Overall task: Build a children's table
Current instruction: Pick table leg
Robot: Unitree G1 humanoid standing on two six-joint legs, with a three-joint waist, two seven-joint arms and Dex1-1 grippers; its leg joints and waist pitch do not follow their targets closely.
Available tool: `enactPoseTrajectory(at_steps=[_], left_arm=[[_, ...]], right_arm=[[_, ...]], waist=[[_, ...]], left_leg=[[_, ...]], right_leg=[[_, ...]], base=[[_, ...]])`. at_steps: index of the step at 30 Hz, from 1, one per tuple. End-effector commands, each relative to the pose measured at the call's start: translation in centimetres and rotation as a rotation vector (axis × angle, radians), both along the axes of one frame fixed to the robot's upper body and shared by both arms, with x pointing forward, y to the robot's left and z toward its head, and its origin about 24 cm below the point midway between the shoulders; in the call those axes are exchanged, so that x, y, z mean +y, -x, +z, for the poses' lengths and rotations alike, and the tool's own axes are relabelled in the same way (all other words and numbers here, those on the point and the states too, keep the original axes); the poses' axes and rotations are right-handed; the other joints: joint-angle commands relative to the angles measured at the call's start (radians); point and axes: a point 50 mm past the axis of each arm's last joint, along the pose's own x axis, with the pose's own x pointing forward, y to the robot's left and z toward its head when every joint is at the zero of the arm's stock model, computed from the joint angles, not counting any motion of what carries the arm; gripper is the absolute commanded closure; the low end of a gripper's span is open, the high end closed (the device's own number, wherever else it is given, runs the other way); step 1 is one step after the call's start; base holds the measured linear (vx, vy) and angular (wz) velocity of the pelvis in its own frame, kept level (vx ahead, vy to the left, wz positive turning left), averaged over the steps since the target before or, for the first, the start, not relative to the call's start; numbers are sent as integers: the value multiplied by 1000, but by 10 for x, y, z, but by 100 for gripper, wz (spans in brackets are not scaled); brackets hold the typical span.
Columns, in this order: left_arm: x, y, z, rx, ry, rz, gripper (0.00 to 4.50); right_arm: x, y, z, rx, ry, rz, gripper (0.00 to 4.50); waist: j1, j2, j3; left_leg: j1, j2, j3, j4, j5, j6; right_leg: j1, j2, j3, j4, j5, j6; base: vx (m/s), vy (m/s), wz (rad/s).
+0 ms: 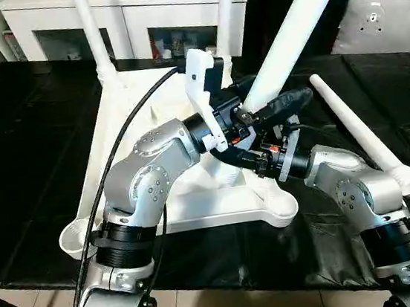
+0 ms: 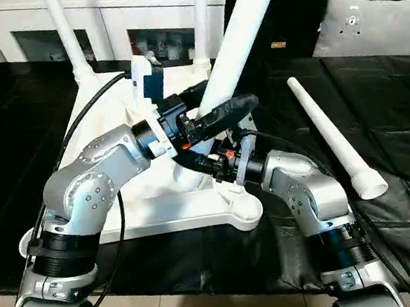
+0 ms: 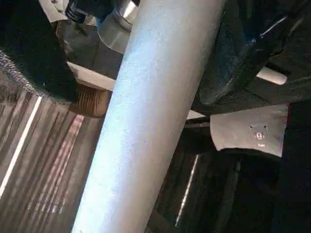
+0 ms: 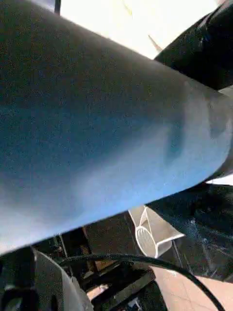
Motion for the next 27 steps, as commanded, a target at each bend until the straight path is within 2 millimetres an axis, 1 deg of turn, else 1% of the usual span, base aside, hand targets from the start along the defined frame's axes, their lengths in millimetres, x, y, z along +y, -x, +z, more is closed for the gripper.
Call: enactPoseTrajectory(at_steps=[1,2,4,6,7,8,10,11,12,13,14,15,16,18,19,20,21,22,23,24,25,26,27], left_arm=[[-18,24,14,-48,87,-188,0],[-17,23,15,-39,108,-176,0],[-12,20,17,-19,157,-147,0],[-7,18,18,-6,190,-133,0],[0,18,17,-2,203,-114,0],[5,17,14,-6,194,-94,0],[9,17,11,-7,175,-69,0],[23,13,-4,-7,68,37,0],[30,11,-13,-10,-9,99,0],[30,11,-13,-10,-13,101,0],[35,10,-21,-21,-94,140,0],[41,9,-33,-48,-207,176,0],[44,9,-39,-68,-276,192,0],[51,11,-54,-98,-417,204,0],[54,13,-61,-105,-463,204,0],[56,17,-75,-120,-536,171,0],[57,19,-78,-122,-548,160,0],[57,19,-79,-123,-554,154,0],[56,22,-84,-120,-570,124,0],[54,25,-88,-120,-584,94,0],[52,28,-93,-119,-604,61,0],[51,29,-98,-124,-629,35,0],[50,30,-101,-131,-647,21,17]], right_arm=[[-18,-8,-7,46,24,-131,255],[-19,-9,-7,55,17,-138,255],[-22,-11,-7,66,9,-166,255],[-25,-11,-6,69,1,-186,255],[-29,-10,-5,65,-7,-211,256],[-31,-8,-4,55,-8,-237,258],[-34,-7,-4,49,-8,-256,259],[-41,2,-4,52,14,-276,260],[-45,7,-4,36,32,-298,260],[-45,7,-4,35,32,-299,260],[-48,11,-4,34,39,-312,260],[-52,15,-3,26,37,-347,260],[-55,17,-2,20,35,-372,260],[-60,22,0,10,42,-426,260],[-61,24,1,-6,39,-440,260],[-63,31,-1,9,64,-464,260],[-63,32,-2,15,73,-466,260],[-63,33,-2,17,78,-467,260],[-61,37,-5,29,96,-461,260],[-60,41,-7,40,103,-455,260],[-60,44,-10,48,113,-463,260],[-60,46,-12,51,122,-470,260],[-60,47,-13,52,127,-478,260]], waist=[[-5,-11,-76],[-6,-12,-75],[-4,-11,-74],[-2,-10,-74],[-1,-9,-74],[-2,-10,-74],[-5,-11,-72],[-5,-8,-70],[-6,-9,-72],[-7,-7,-72],[-8,-4,-73],[-10,-3,-72],[-8,-1,-70],[-13,3,-69],[-12,8,-69],[-15,7,-69],[-11,8,-67],[-11,8,-67],[-13,14,-69],[-14,12,-68],[-12,16,-66],[-14,17,-64],[-14,13,-64]], left_leg=[[31,65,-21,-63,-90,19],[30,62,-19,-62,-85,27],[32,63,-18,-62,-92,26],[34,65,-19,-64,-92,19],[33,64,-19,-63,-89,17],[30,63,-20,-64,-89,18],[31,62,-18,-64,-101,22],[31,62,-20,-67,-106,20],[30,62,-21,-66,-97,22],[31,62,-22,-68,-100,22],[33,62,-23,-69,-107,15],[36,63,-22,-71,-123,4],[37,66,-24,-75,-134,-1],[41,68,-25,-80,-165,-28],[42,68,-26,-82,-174,-36],[43,68,-25,-83,-191,-47],[44,68,-26,-86,-198,-51],[44,68,-26,-86,-198,-51],[45,65,-25,-85,-210,-63],[43,65,-25,-87,-223,-69],[45,66,-24,-88,-245,-75],[44,65,-25,-89,-256,-78],[42,64,-26,-90,-265,-78]], right_leg=[[38,-90,40,-70,76,-229],[37,-88,40,-70,82,-234],[34,-89,41,-72,63,-236],[34,-88,40,-72,45,-239],[35,-87,40,-72,50,-242],[36,-87,40,-71,54,-234],[36,-87,42,-75,38,-216],[37,-84,43,-80,22,-195],[38,-82,44,-77,34,-169],[36,-81,44,-81,28,-156],[34,-82,44,-83,12,-141],[30,-79,44,-85,-14,-136],[28,-80,44,-89,-33,-128],[23,-78,44,-87,-68,-122],[21,-78,44,-87,-74,-121],[20,-78,44,-88,-80,-122],[18,-78,46,-91,-88,-112],[18,-78,46,-91,-88,-112],[15,-78,46,-92,-84,-113],[17,-80,46,-89,-86,-125],[13,-81,48,-96,-109,-124],[13,-82,48,-95,-119,-126],[15,-83,49,-98,-140,-121]], base=[[0,0,0],[0,0,0],[0,0,0],[0,0,0],[0,0,0],[0,0,0],[0,0,0],[0,0,0],[0,0,0],[0,0,0],[0,0,0],[0,0,0],[0,0,0],[0,0,0],[0,0,0],[0,0,0],[0,0,0],[0,0,0],[0,0,0],[0,0,0],[0,0,0],[0,0,0],[0,0,0]])
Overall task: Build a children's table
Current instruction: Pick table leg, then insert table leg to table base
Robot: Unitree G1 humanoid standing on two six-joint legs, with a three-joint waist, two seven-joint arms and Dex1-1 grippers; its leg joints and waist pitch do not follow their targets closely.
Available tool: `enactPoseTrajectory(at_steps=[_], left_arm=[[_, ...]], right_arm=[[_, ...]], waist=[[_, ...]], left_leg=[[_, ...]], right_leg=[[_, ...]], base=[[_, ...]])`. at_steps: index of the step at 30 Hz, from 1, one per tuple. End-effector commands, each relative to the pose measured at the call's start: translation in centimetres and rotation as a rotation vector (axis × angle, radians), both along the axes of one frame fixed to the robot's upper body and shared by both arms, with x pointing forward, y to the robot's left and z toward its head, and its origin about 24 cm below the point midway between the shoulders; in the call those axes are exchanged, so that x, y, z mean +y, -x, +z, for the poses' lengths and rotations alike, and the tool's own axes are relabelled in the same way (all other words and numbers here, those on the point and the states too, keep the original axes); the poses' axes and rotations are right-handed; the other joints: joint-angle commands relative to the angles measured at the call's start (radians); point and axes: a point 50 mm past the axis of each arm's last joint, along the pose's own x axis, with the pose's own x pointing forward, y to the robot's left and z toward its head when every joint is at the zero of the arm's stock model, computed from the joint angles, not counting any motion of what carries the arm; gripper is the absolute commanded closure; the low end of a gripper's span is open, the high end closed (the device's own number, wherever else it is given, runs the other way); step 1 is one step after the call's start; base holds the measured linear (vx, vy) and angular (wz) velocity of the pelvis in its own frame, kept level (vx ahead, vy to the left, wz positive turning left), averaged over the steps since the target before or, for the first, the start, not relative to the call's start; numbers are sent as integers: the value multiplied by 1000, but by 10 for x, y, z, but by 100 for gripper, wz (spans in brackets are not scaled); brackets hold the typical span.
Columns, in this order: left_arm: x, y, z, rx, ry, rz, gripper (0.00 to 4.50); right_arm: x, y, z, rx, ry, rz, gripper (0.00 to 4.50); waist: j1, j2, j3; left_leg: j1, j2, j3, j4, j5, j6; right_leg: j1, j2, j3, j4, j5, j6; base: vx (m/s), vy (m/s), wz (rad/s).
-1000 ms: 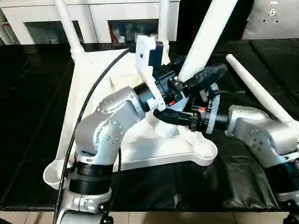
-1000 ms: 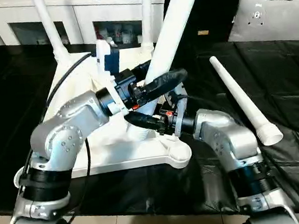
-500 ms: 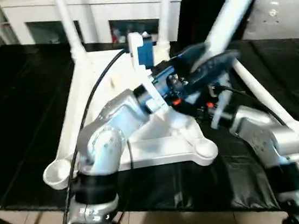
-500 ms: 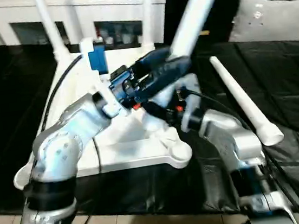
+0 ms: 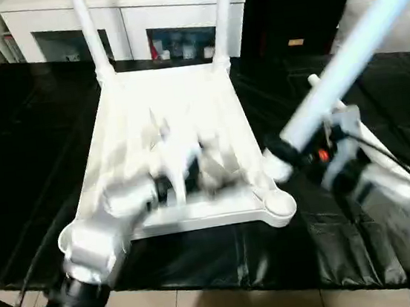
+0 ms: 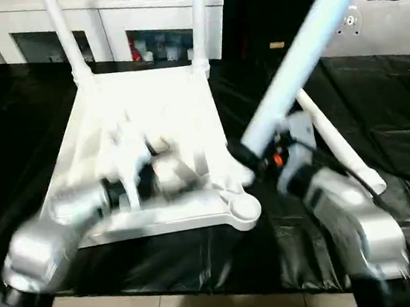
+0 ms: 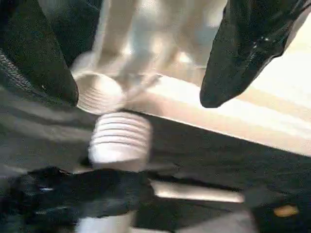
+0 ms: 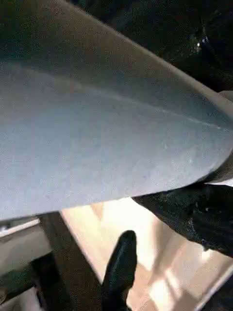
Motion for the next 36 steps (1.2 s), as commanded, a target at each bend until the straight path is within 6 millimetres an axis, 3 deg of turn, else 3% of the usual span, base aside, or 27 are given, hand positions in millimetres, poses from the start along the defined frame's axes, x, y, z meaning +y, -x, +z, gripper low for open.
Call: enactPoseTrajectory(at_steps=[1,2,3,4,5,7,8,12,17,29,36], left_arm=[[-2,1,-3,-11,-35,-35,27],[-5,2,-11,25,-62,-69,34],[-5,2,-18,40,-92,-96,40],[-5,2,-18,41,-94,-97,40],[-5,1,-21,46,-108,-105,67],[-4,0,-26,64,-137,-118,76],[-4,-1,-28,75,-147,-118,78],[3,-6,-37,130,-194,-99,117],[6,-10,-41,123,-229,-92,166],[14,-12,-45,164,-240,-104,256],[11,-11,-45,180,-228,-148,322]], right_arm=[[0,1,5,-22,20,-7,260],[-3,3,-2,-15,50,-57,260],[-5,4,-6,-23,90,-88,260],[-5,5,-6,-24,91,-89,260],[-5,5,-6,-33,102,-93,260],[-4,7,-7,-12,95,-67,260],[-4,8,-6,-9,88,-56,260],[-3,10,-1,2,42,0,260],[-2,9,2,-18,64,46,260],[7,9,6,21,66,196,260],[11,-4,10,21,123,286,260]], waist=[[-10,5,-61],[-12,19,-60],[-19,11,-60],[-20,24,-61],[-26,15,-60],[-33,18,-62],[-33,28,-62],[-45,32,-65],[-46,32,-67],[-44,35,-66],[-44,37,-66]], left_leg=[[39,63,-28,-86,-273,-75],[39,61,-29,-85,-284,-81],[39,60,-29,-87,-297,-86],[38,59,-32,-86,-297,-89],[38,58,-30,-86,-309,-89],[34,57,-30,-84,-292,-69],[33,57,-31,-83,-284,-66],[29,56,-30,-78,-248,-35],[28,56,-27,-74,-220,-18],[31,59,-29,-76,-240,-14],[31,60,-28,-75,-238,-22]], right_leg=[[15,-85,47,-95,-150,-126],[11,-88,49,-98,-173,-124],[12,-86,48,-98,-186,-125],[12,-87,48,-98,-191,-121],[12,-87,49,-102,-205,-119],[17,-86,49,-100,-191,-127],[17,-87,49,-97,-183,-131],[21,-85,46,-95,-136,-159],[23,-85,45,-95,-119,-173],[22,-87,44,-95,-141,-190],[22,-88,45,-94,-137,-195]], base=[[0,0,0],[0,0,0],[0,0,0],[0,0,0],[0,0,0],[0,0,0],[0,0,0],[0,0,0],[0,0,0],[0,0,0],[0,0,0]])
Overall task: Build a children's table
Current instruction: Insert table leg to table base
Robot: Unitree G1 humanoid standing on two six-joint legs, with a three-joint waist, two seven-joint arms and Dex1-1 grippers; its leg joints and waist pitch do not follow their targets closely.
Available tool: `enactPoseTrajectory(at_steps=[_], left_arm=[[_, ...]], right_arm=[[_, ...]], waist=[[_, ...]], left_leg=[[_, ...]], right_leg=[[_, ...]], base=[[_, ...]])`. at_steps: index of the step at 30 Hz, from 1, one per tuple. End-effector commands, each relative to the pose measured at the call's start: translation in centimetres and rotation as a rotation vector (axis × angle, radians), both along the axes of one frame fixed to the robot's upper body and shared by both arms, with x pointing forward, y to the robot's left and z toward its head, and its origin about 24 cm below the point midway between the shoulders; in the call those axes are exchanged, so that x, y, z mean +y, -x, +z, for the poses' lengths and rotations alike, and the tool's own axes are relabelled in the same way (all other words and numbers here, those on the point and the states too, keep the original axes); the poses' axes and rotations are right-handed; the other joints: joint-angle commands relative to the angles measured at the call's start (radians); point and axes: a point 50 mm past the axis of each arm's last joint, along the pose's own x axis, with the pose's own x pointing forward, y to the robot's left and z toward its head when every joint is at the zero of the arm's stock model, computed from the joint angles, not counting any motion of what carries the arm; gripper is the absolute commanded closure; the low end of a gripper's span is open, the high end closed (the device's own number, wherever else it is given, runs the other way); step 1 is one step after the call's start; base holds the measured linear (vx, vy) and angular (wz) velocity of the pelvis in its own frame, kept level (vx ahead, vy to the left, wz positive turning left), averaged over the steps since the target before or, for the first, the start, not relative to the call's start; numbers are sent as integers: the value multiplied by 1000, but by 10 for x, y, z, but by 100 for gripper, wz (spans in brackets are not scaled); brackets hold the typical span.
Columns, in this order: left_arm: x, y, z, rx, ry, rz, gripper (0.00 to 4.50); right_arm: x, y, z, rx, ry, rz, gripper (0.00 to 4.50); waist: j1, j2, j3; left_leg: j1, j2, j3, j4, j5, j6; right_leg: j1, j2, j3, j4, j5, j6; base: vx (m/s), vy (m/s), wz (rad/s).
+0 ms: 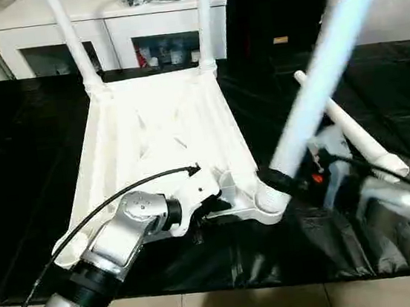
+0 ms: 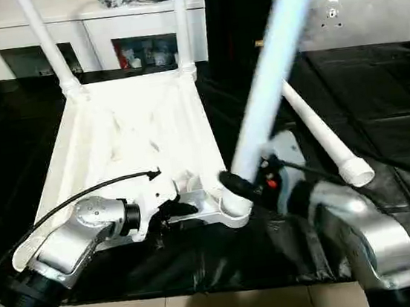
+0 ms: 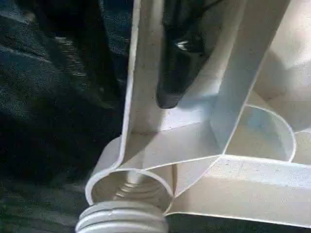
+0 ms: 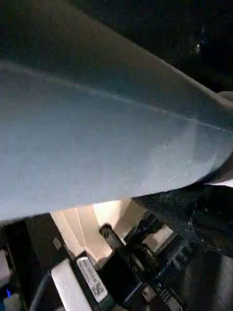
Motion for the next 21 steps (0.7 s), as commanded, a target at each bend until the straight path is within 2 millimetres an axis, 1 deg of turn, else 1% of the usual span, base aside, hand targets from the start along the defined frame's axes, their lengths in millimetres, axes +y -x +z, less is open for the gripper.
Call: enactPoseTrajectory(at_steps=[1,3,4,5,7,8,9,10,11,13,14,15,17,18,19,20,21], left_arm=[[3,-1,-1,13,-12,-7,335],[3,-1,-2,12,-12,-15,341],[3,-1,-2,9,-14,-22,347],[3,-1,-2,-5,-20,-36,361],[4,0,-3,-10,-31,-50,386],[4,0,-2,-15,-32,-59,392],[4,0,-2,-19,-33,-65,392],[4,-1,-2,-23,-37,-71,414],[4,-1,-2,-26,-40,-75,414],[5,-2,-2,-29,-43,-86,433],[5,-2,-2,-32,-50,-97,438],[5,-2,-2,-34,-55,-106,444],[6,-2,-4,-30,-74,-122,450],[6,-2,-4,-29,-78,-126,450],[7,-2,-5,-26,-87,-135,450],[7,-3,-5,-26,-90,-137,450],[7,-3,-5,-27,-92,-139,450]], right_arm=[[1,-5,3,-5,26,34,260],[1,-7,3,1,32,47,260],[0,-9,3,2,39,52,260],[0,-11,3,15,41,59,260],[1,-12,2,21,52,74,260],[0,-13,1,28,56,79,260],[0,-13,1,33,57,82,260],[0,-14,0,41,63,93,260],[0,-14,0,47,68,103,260],[1,-14,-1,59,76,123,260],[1,-15,-2,69,76,135,260],[1,-15,-2,75,76,144,260],[2,-16,-4,89,85,171,260],[2,-16,-4,91,87,176,260],[2,-17,-5,96,87,183,260],[2,-17,-5,98,87,183,260],[2,-18,-6,99,87,183,260]], waist=[[2,-3,-60],[2,-2,-60],[2,-4,-61],[3,-5,-63],[3,-5,-63],[2,-9,-62],[3,-6,-61],[2,-6,-61],[2,-6,-60],[2,-7,-59],[2,-7,-60],[1,-13,-61],[3,-11,-62],[2,-11,-64],[2,-12,-63],[2,-14,-63],[3,-14,-62]], left_leg=[[31,60,-28,-73,-236,-21],[31,61,-27,-72,-229,-18],[31,61,-27,-71,-223,-15],[29,60,-27,-70,-205,-7],[28,61,-27,-69,-201,-3],[29,61,-26,-70,-203,-1],[30,62,-26,-70,-210,-3],[30,61,-26,-70,-218,-4],[32,61,-26,-70,-229,-7],[31,62,-26,-72,-228,-9],[31,61,-27,-71,-226,-7],[30,63,-25,-71,-218,-4],[30,62,-25,-69,-199,2],[28,62,-25,-68,-187,6],[29,62,-25,-68,-181,10],[29,62,-24,-67,-181,13],[29,62,-23,-66,-185,14]], right_leg=[[22,-87,44,-93,-130,-199],[23,-88,45,-92,-107,-206],[23,-87,45,-91,-97,-208],[25,-87,44,-88,-68,-215],[26,-87,44,-88,-57,-217],[27,-87,43,-89,-59,-217],[25,-87,43,-89,-75,-218],[24,-88,43,-90,-86,-219],[25,-88,43,-92,-110,-217],[25,-88,44,-91,-115,-214],[25,-89,44,-92,-114,-215],[26,-89,45,-92,-102,-217],[26,-89,43,-89,-77,-223],[28,-88,43,-85,-57,-225],[27,-88,43,-84,-49,-228],[27,-89,42,-85,-49,-230],[26,-91,43,-87,-62,-232]], base=[[0,0,0],[0,0,0],[0,0,0],[0,0,0],[0,0,0],[0,0,0],[0,0,0],[0,0,0],[0,0,0],[0,0,0],[0,0,0],[0,0,0],[0,0,0],[0,0,0],[0,0,0],[0,0,0],[0,0,0]])
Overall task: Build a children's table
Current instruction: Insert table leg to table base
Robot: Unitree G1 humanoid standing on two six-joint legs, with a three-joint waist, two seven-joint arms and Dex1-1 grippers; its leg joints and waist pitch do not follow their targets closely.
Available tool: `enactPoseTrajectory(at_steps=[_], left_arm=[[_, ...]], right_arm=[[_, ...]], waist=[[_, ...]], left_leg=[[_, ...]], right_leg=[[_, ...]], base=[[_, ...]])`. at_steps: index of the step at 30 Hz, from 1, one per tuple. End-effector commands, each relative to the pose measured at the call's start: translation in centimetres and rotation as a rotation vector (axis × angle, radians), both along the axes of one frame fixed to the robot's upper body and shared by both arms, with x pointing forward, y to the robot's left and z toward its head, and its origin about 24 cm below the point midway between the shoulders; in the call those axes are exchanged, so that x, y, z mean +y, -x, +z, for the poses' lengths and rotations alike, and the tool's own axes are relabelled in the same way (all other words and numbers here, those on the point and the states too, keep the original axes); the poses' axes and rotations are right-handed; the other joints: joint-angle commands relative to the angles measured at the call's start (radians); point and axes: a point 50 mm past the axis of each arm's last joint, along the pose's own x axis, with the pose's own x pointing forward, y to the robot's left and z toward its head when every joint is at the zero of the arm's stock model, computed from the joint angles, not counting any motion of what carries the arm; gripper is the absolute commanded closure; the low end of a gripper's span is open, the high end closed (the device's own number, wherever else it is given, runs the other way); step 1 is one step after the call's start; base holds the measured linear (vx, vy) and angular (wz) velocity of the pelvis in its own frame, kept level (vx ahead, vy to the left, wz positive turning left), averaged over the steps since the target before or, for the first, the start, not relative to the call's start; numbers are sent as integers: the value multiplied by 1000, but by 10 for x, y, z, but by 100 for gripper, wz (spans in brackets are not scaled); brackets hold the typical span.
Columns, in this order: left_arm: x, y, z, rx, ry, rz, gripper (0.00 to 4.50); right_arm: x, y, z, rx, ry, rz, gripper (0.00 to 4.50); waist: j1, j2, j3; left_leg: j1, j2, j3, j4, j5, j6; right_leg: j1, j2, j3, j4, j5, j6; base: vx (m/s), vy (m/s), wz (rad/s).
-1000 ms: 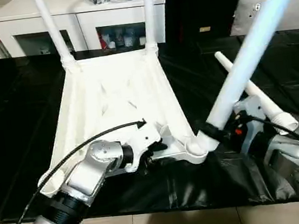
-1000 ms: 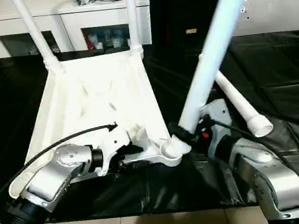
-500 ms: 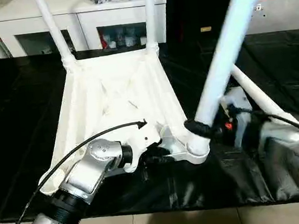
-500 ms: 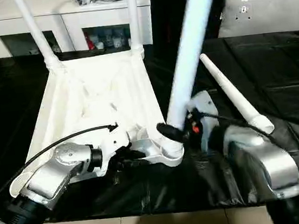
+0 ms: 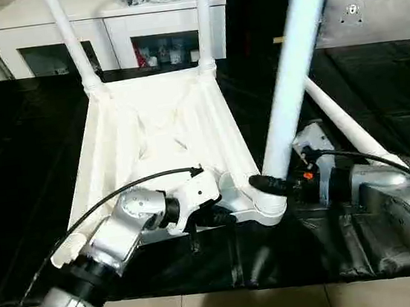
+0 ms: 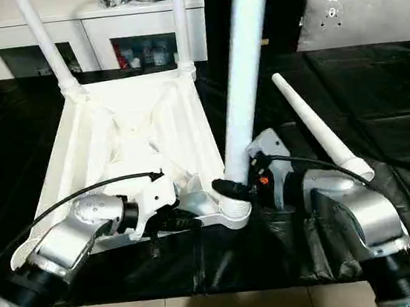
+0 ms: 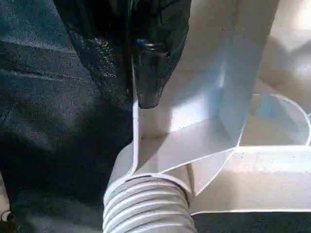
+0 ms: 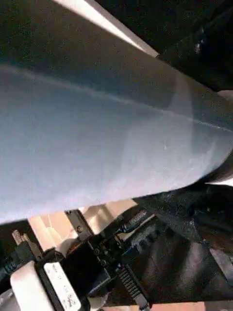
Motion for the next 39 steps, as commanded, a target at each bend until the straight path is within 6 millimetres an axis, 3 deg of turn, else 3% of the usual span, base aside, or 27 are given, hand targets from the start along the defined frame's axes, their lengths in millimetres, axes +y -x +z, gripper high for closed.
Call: enactPoseTrajectory(at_steps=[1,8,14,18,22,24,25,26,27,29,30,31,34,35,39], left_arm=[[4,1,-7,21,-53,-17,450],[3,-1,-5,15,-37,-58,450],[2,-3,-3,21,-10,-35,450],[2,-5,-5,26,11,-6,450],[2,-6,-5,28,20,4,450],[2,-6,-6,28,19,6,450],[2,-6,-6,25,19,11,450],[2,-7,-6,21,18,15,450],[2,-7,-6,20,18,15,450],[3,-8,-6,15,16,14,450],[3,-8,-6,15,15,13,450],[3,-8,-6,14,14,11,450],[3,-8,-6,6,-8,-7,450],[4,-9,-6,0,-21,-23,450],[5,-10,-3,-8,-40,-59,450]], right_arm=[[0,-2,0,-4,16,13,260],[1,-6,-9,19,13,24,260],[-7,-5,-20,71,-113,-40,260],[-19,8,-42,106,-274,-157,260],[-19,20,-52,103,-308,-172,260],[-19,25,-55,84,-299,-180,260],[-20,27,-57,63,-272,-187,260],[-21,29,-58,20,-222,-181,260],[-21,29,-58,12,-215,-180,260],[-22,29,-59,-32,-121,-156,261],[-22,29,-59,-35,-109,-151,261],[-22,29,-60,-43,-84,-139,261],[-22,29,-62,-62,24,-73,261],[-20,27,-63,-56,78,-17,261],[-17,24,-65,-8,128,50,261]], waist=[[3,-16,-62],[3,-17,-60],[2,-22,-58],[5,-19,-61],[5,-15,-60],[6,-11,-59],[7,0,-59],[5,-9,-58],[7,3,-59],[3,-5,-57],[4,-4,-58],[2,5,-57],[0,2,-54],[-2,7,-53],[-6,4,-47]], left_leg=[[29,60,-22,-66,-185,15],[30,62,-23,-68,-199,10],[31,63,-23,-70,-225,7],[29,65,-23,-71,-226,13],[30,65,-26,-75,-243,15],[31,66,-26,-78,-261,8],[32,66,-28,-78,-270,3],[31,66,-27,-79,-279,-1],[31,64,-29,-79,-282,-5],[30,64,-29,-82,-293,-5],[31,64,-29,-81,-295,-6],[35,65,-30,-82,-317,-10],[35,66,-32,-86,-344,-17],[37,64,-32,-86,-369,-22],[50,64,-38,-89,-448,-43]], right_leg=[[27,-91,44,-88,-68,-231],[25,-91,44,-89,-115,-226],[23,-93,44,-95,-158,-227],[21,-97,45,-94,-139,-227],[21,-94,42,-96,-146,-224],[19,-95,43,-101,-174,-215],[18,-96,43,-99,-183,-214],[19,-96,44,-104,-191,-209],[19,-97,44,-102,-198,-205],[19,-94,44,-106,-215,-197],[19,-95,44,-106,-223,-195],[15,-95,44,-110,-252,-192],[14,-95,45,-112,-289,-182],[12,-95,46,-117,-319,-177],[6,-99,49,-127,-440,-162]], base=[[0,0,0],[0,0,0],[0,0,0],[0,0,0],[0,0,0],[0,0,0],[0,0,0],[0,0,0],[0,0,0],[0,0,0],[0,0,0],[0,0,0],[0,0,0],[0,0,0],[0,0,0]])
